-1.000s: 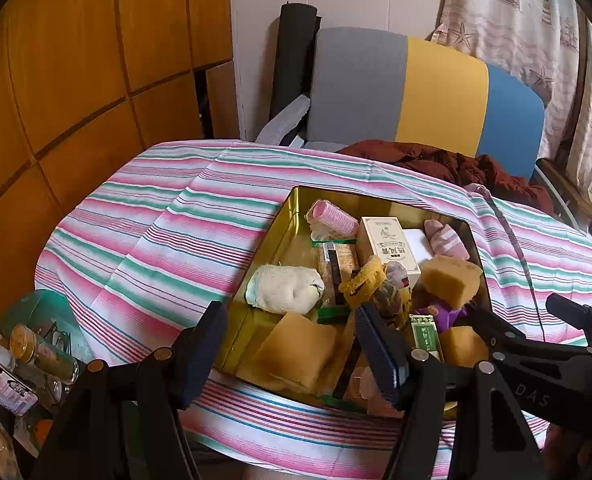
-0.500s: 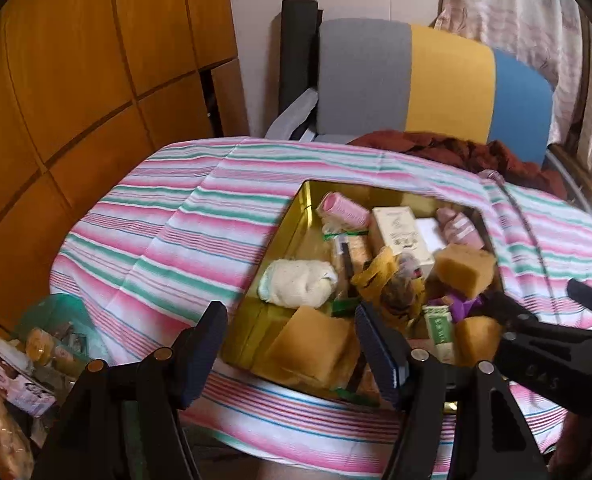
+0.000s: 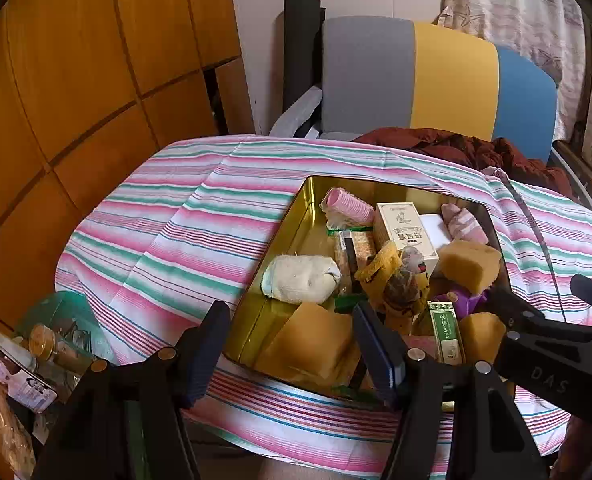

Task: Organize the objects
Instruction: 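Open both tools over the tray and hold them above the filled tray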

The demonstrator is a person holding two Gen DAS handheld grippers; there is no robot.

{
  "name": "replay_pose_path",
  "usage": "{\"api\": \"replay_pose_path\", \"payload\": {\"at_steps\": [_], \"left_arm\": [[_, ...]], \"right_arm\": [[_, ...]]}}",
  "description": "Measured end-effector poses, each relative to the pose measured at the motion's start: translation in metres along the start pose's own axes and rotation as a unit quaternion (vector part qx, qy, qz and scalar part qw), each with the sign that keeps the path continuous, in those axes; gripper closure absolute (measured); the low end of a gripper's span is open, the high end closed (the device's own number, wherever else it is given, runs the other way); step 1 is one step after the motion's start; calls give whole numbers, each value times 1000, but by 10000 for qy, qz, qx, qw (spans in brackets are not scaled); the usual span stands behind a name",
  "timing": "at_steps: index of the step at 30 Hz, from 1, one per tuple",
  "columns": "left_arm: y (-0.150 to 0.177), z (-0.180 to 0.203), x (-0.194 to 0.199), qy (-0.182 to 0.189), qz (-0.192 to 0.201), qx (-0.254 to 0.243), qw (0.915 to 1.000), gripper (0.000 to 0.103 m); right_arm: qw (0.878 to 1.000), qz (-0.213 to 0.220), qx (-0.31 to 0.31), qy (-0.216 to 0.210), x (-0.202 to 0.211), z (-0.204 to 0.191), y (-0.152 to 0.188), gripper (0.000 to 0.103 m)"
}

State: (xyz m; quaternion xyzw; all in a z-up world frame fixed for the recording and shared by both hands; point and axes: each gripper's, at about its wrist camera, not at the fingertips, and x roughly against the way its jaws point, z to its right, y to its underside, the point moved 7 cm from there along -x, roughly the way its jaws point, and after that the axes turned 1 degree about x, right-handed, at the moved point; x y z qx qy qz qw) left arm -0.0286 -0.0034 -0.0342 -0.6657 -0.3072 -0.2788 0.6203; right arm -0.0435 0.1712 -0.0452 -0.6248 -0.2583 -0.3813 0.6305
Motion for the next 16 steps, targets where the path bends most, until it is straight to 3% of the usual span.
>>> {"api": "replay_pose_path", "payload": {"at_steps": [16], "left_arm": [[2, 5, -2, 210, -54, 41, 9998, 47]], "right_arm": [[10000, -8, -27, -13, -2, 0, -1, 0]]}}
